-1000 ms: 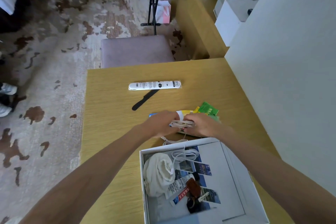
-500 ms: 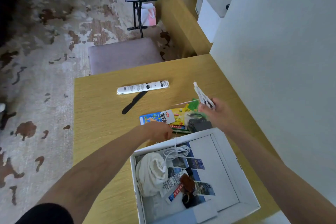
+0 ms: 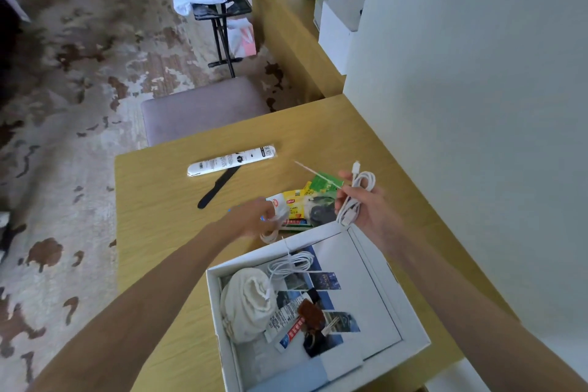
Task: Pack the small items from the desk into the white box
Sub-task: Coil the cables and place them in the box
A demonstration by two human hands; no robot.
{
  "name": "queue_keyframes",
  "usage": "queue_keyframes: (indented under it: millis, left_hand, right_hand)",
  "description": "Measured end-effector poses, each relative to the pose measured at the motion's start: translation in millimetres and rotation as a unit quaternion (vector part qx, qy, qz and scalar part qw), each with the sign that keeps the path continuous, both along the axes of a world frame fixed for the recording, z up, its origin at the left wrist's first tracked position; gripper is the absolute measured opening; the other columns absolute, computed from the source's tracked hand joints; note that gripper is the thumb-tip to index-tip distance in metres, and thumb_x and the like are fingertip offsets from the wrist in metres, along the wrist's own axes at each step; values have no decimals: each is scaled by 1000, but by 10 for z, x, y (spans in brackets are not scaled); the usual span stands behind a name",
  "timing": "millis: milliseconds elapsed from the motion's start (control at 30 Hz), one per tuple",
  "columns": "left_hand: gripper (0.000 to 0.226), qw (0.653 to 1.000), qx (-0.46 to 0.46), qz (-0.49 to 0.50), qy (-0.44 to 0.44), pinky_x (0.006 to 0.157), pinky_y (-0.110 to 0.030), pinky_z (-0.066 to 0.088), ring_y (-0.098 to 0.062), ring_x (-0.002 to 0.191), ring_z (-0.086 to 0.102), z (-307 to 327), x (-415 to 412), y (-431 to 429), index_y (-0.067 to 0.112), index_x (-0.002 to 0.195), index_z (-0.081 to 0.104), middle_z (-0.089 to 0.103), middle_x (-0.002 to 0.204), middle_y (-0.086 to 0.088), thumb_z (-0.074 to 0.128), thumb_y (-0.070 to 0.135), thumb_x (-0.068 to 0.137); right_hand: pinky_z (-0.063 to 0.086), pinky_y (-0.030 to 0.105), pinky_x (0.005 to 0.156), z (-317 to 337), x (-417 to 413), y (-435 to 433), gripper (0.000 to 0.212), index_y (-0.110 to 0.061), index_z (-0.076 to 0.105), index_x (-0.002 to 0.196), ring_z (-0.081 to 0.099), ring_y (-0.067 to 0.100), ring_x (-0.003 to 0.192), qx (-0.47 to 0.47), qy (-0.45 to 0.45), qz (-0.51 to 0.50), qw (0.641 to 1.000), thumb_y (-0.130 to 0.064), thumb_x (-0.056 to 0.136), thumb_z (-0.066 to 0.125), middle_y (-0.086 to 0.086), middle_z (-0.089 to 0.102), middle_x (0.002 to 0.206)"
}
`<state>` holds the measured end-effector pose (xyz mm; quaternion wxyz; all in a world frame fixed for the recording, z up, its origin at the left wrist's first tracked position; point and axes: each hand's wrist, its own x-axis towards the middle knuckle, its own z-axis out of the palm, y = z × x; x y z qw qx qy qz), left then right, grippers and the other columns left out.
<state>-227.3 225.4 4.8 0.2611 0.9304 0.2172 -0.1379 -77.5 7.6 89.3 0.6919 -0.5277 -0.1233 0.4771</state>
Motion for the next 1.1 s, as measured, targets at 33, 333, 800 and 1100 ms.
queue_keyframes:
  millis: [33, 333, 800, 1100]
  left_hand:
    - [19, 997, -33, 54, -42, 65, -26, 39, -13, 82, 52, 79, -40, 14, 22, 91, 55, 53, 95, 5, 60, 40, 88]
    - [31, 758, -412, 381, -332, 69, -36, 40, -27, 69, 52, 917, -322, -566, 8, 75, 56, 65, 71, -11, 49, 37, 82]
    - [17, 618, -428, 496, -435, 62, -30, 43, -14, 61, 53, 1122, -339, -1842, 11, 79, 70, 62, 67, -3, 73, 27, 81]
    - [19, 631, -349, 514, -465, 89, -53, 47, -46, 88, 61, 1168, -644, -1695, 0, 77, 67, 63, 93, -35, 70, 18, 83]
  right_hand:
    - [54, 30, 68, -2, -9, -13, 27, -10, 57, 122, 62, 18, 72, -2, 6, 6, 1000, -10, 96, 54, 5, 64, 80]
    - [56, 37, 75, 172, -69, -1, 24, -4, 58, 115, 63, 19, 75, 29, 146, 54, 987, -15, 94, 56, 9, 55, 85]
    - [47, 26, 84, 120, -395, -155, 36, -30, 50, 119, 64, 1, 100, -29, -172, 253, 952, -43, 86, 54, 1, 68, 111]
    - [57, 33, 79, 202, -555, -52, 9, -18, 71, 85, 72, 21, 90, -14, -84, 304, 949, -9, 85, 70, 3, 74, 85]
